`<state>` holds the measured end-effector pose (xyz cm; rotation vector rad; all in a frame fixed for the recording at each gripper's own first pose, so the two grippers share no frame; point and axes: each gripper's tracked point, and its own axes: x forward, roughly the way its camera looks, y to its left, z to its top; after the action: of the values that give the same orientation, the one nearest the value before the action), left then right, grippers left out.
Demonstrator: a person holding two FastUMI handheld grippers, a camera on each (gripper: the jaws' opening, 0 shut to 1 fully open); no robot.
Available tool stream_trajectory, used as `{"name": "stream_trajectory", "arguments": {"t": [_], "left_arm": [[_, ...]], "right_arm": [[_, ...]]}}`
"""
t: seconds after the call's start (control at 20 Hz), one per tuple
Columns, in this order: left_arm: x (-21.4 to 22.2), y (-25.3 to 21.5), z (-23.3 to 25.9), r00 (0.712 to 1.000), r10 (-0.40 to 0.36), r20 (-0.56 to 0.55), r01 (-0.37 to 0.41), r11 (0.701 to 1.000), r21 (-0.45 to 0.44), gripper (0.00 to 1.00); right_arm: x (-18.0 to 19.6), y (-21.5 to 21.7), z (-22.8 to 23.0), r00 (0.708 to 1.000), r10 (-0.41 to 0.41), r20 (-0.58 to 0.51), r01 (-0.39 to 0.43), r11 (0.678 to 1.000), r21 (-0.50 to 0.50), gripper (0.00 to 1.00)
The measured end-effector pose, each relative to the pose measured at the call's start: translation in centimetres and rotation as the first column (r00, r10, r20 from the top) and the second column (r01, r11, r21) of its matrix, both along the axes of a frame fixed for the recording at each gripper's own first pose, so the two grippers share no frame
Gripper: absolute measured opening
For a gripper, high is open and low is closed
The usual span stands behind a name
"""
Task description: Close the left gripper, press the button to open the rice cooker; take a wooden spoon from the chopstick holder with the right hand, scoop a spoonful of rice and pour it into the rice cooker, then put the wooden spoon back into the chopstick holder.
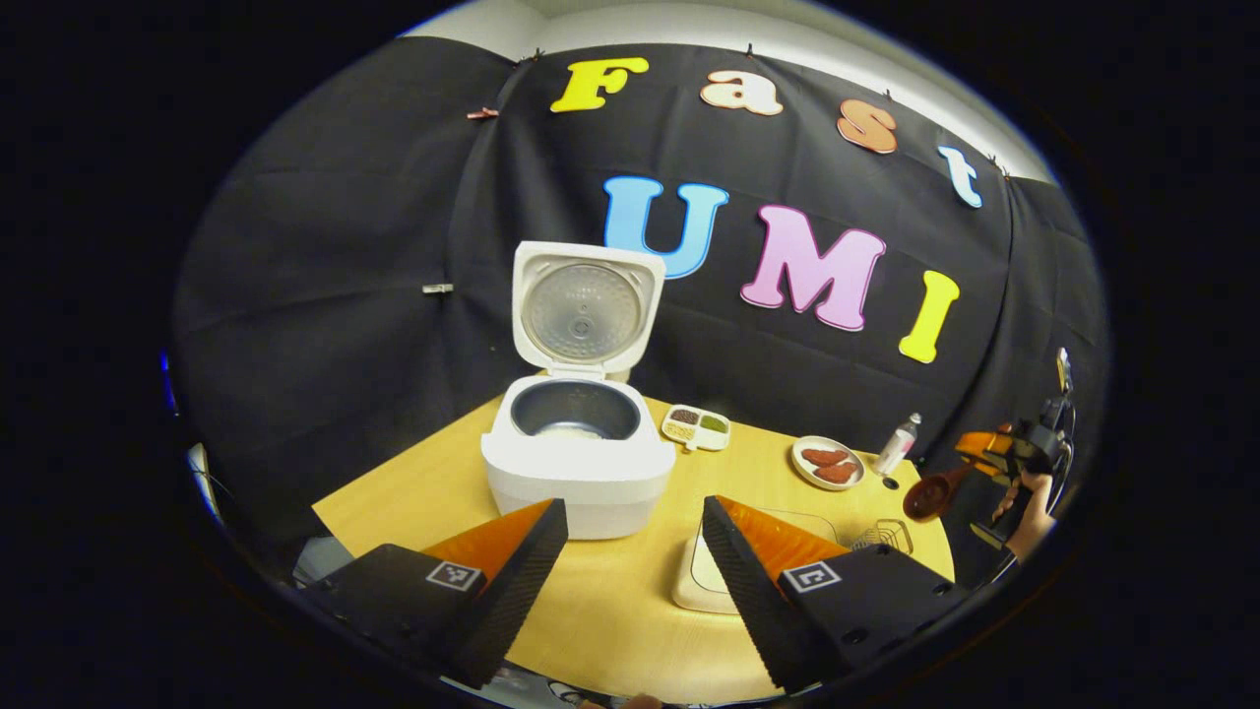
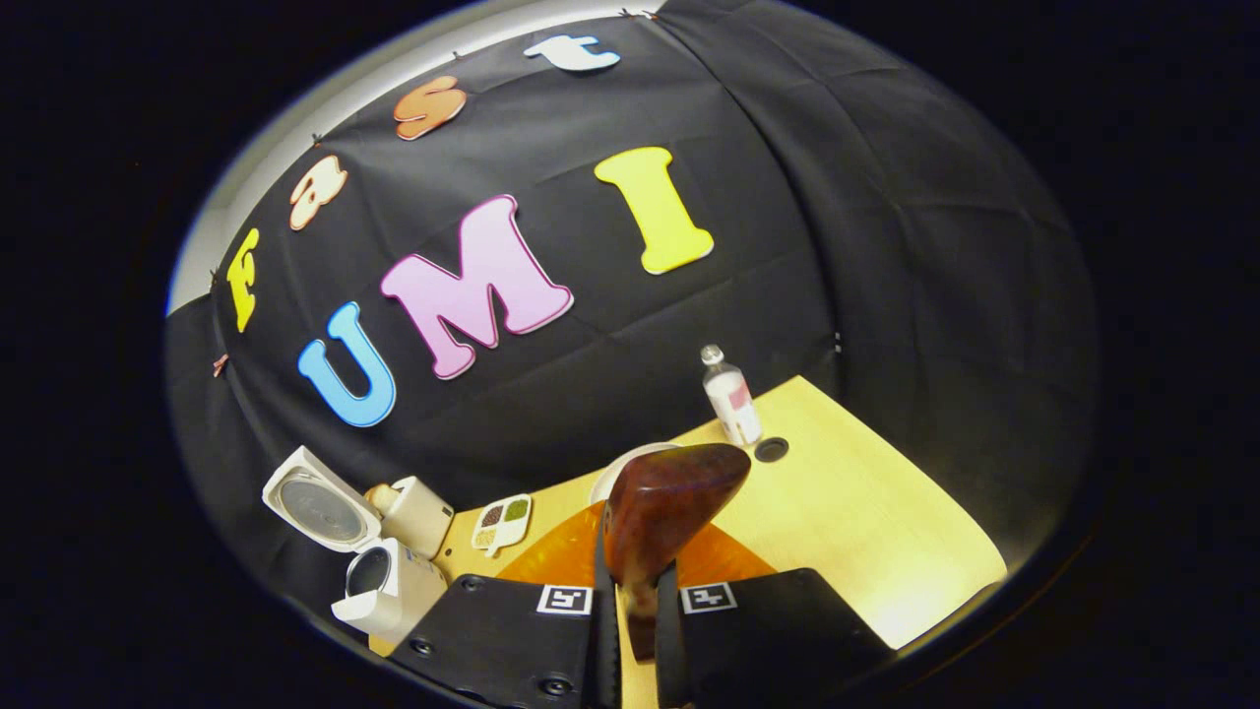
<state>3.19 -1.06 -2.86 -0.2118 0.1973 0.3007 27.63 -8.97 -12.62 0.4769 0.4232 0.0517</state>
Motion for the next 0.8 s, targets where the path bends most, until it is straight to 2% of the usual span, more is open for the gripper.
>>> {"name": "stream_trajectory", "arguments": {"t": [0.25, 0.3, 0.35, 0.6, 0.8], "left_arm": [[-0.7, 0.6, 0.3, 0.997, 0.074, -0.008, -0.074, 0.997, -0.009, 0.96], [-0.7, 0.4, 0.3, 0.997, 0.078, -0.012, -0.078, 0.997, -0.007, 0.96], [-0.7, 0.3, 0.4, 0.997, 0.082, -0.014, -0.082, 0.997, 0.001, 0.96], [-0.8, -0.8, 0.8, 0.997, 0.072, -0.013, -0.072, 0.997, 0.041, 0.95], [-0.7, -0.7, 1.0, 0.997, 0.074, -0.003, -0.074, 0.996, 0.052, 0.95]], "right_arm": [[-0.6, -0.1, -5.5, 0.997, -0.009, -0.081, 0.010, 1.000, 0.013, 0.18], [-0.6, 0.0, -6.2, 0.996, -0.008, -0.090, 0.009, 1.000, 0.009, 0.14], [-0.5, 0.0, -7.0, 0.995, -0.007, -0.100, 0.007, 1.000, 0.001, 0.18], [-0.6, 0.6, -10.4, 0.989, -0.009, -0.149, 0.007, 1.000, -0.013, 0.18], [-0.9, 0.9, -11.5, 0.982, -0.006, -0.187, 0.002, 1.000, -0.022, 0.24]]}}
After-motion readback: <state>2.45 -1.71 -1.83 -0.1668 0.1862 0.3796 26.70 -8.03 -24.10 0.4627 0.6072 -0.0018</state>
